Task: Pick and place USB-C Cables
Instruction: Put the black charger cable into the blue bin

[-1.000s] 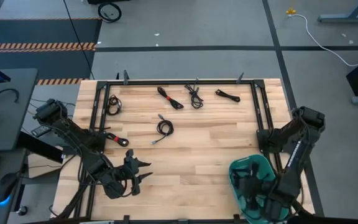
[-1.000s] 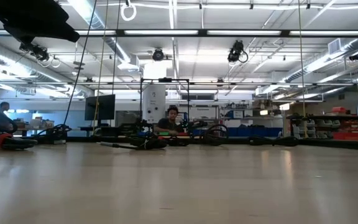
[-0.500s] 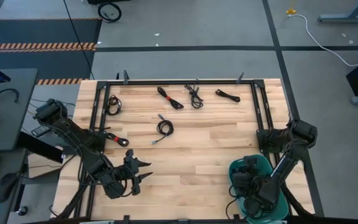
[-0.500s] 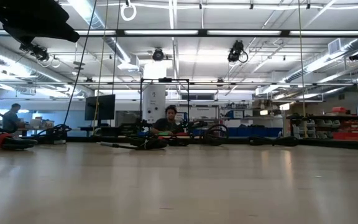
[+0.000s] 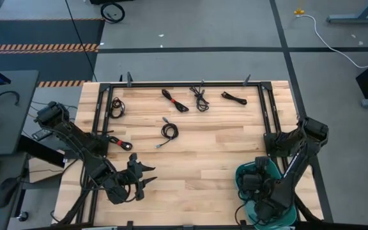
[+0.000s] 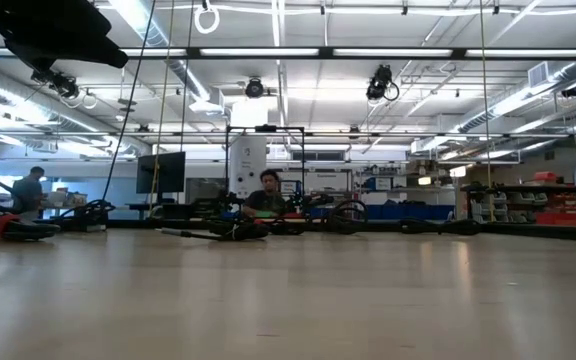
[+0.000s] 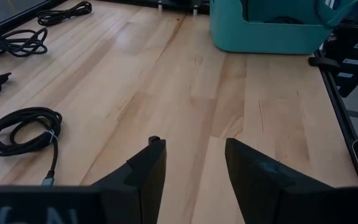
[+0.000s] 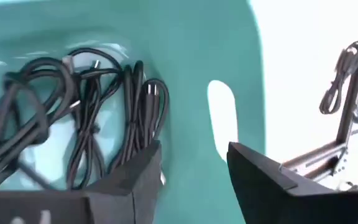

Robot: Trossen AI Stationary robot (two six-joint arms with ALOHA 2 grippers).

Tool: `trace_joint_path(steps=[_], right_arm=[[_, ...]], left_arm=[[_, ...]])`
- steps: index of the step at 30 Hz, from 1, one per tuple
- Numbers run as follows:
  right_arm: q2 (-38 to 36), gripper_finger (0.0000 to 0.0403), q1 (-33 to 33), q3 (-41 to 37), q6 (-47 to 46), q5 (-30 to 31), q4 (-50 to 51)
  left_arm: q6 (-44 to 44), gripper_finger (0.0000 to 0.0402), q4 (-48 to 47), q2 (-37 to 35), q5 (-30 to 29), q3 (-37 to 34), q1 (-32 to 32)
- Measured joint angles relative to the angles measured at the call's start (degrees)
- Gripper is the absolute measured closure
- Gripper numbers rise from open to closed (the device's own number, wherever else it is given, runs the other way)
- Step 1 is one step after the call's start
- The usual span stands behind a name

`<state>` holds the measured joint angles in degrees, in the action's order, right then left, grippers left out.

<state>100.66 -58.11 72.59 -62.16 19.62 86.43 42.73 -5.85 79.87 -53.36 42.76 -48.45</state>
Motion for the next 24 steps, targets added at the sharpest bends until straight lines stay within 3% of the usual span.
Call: trace_joint_path(steps=[6,10,12,14,16,24], right_arm=[[0.0,0.0227,0.8,10.6,-9.7,3.4,3.0],[-0.1,0.0233,1.3,14.1,-14.0,18.3,-6.6],[-0.1,0.0233,1.5,14.0,-11.2,27.0,-15.0],[0.0,0.0233,2.2,12.9,-4.8,31.9,-25.8],[0.1,0.0234,3.6,11.2,2.3,31.1,-35.7],[2.0,0.0233,14.4,1.4,27.5,18.1,-69.8]], left_arm=[[0.1,0.0230,0.0,0.0,0.0,0.0,0.0],[0.1,0.0230,0.0,0.0,-0.3,0.0,0.0],[0.1,0.0230,0.0,0.0,-0.6,0.0,0.0],[0.1,0.0230,0.0,0.0,-0.6,0.0,0.0],[0.2,0.0230,0.0,0.0,-0.6,0.0,0.0],[0.2,0.0230,0.4,0.0,-0.6,0.0,0.0]])
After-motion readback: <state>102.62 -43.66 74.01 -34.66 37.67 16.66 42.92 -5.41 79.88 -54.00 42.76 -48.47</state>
